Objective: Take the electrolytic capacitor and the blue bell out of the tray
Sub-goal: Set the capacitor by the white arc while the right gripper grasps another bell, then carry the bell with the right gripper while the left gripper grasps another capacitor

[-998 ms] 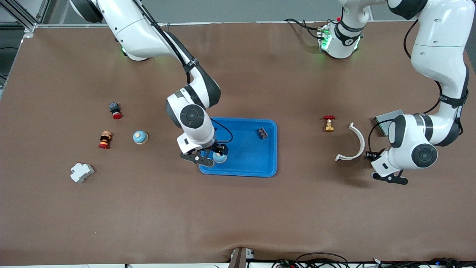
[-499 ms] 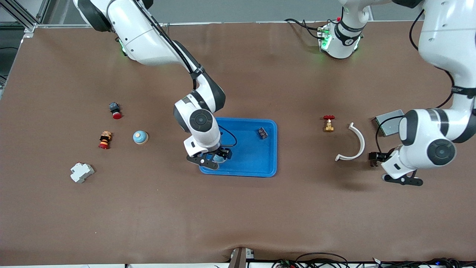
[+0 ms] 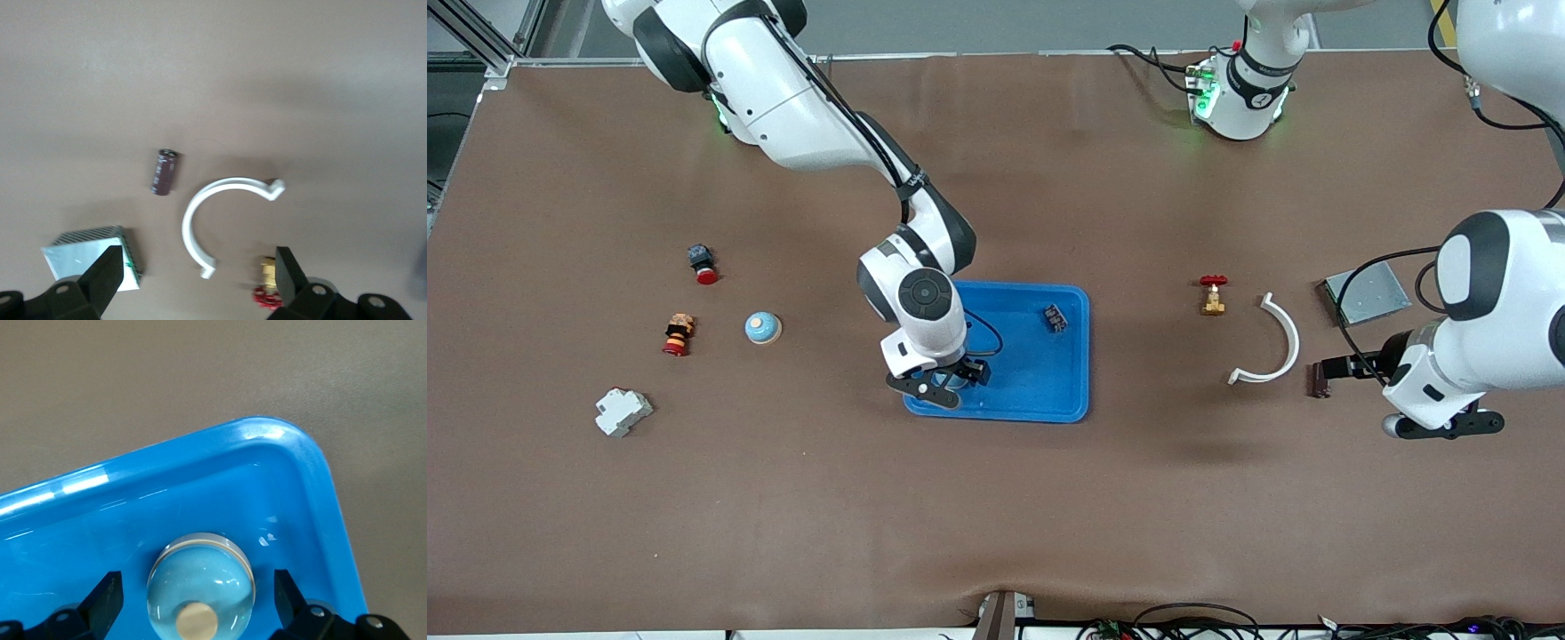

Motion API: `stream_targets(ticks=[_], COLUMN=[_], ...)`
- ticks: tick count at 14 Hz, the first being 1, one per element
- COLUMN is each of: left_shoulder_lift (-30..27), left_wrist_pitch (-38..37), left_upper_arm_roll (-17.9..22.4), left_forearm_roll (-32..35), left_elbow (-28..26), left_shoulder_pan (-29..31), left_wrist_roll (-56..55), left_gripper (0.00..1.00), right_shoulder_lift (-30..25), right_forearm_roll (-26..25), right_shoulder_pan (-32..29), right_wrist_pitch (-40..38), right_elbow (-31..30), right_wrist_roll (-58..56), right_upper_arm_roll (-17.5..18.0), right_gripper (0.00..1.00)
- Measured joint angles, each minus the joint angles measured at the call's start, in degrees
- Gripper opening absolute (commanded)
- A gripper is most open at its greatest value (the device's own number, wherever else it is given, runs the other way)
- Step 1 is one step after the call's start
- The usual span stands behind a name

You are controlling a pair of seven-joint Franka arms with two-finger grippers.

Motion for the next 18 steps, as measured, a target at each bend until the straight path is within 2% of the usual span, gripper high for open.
stream_targets(ticks=[3,5,6,7,8,9,10,16,18], left_shoulder_lift=[-1.96,-2.71,-2.79,-2.79,-2.79,-2.79,-2.77,-1.11,0.96], left_wrist_pitch=[-0.04,-0.07,-0.05,0.03,0.4,1.29,2.25,8.55,10.92], left_upper_arm_roll=[-2.65,-5.37,-6.95,-8.26,-8.94,-9.14,-9.16,-9.07,-9.05], left_forearm_roll=[-2.6,-3.47,-3.47,-3.47,-3.47,-3.47,-3.37,-1.68,1.01], left_elbow=[0.27,0.4,0.7,1.03,1.25,1.29,1.29,1.14,1.1], left_shoulder_pan=[-0.05,-0.07,-0.19,-0.62,-1.64,-3.08,-4.75,-14.45,-17.5], left_wrist_roll=[-10.81,-18.86,-23.17,-27.16,-30.9,-34.36,-37.96,-54.27,-58.81], left_gripper=[1.0,1.0,1.0,1.0,1.0,1.0,1.0,1.0,1.0], right_shoulder_lift=[0.05,0.07,0.08,0.11,0.12,0.13,0.12,0.09,-0.23], right_forearm_roll=[-0.05,-0.08,-0.09,-0.12,-0.31,-0.75,-1.0,-1.04,-1.04], right_shoulder_pan=[0.1,0.39,0.58,0.76,0.86,0.89,0.89,0.9,0.9], right_wrist_pitch=[0.0,0.0,0.0,0.0,0.0,0.0,-0.07,-0.8,-4.0], right_elbow=[0.23,0.26,0.26,0.26,0.26,0.26,0.31,1.42,2.82], right_wrist_roll=[0.04,0.05,0.07,0.09,0.09,0.1,0.1,0.19,0.19], right_upper_arm_roll=[-0.01,0.0,0.0,0.0,0.0,-0.01,-0.05,-0.37,-0.34], right_gripper=[1.0,0.94,0.86,0.72,0.5,0.19,0.0,0.0,0.0])
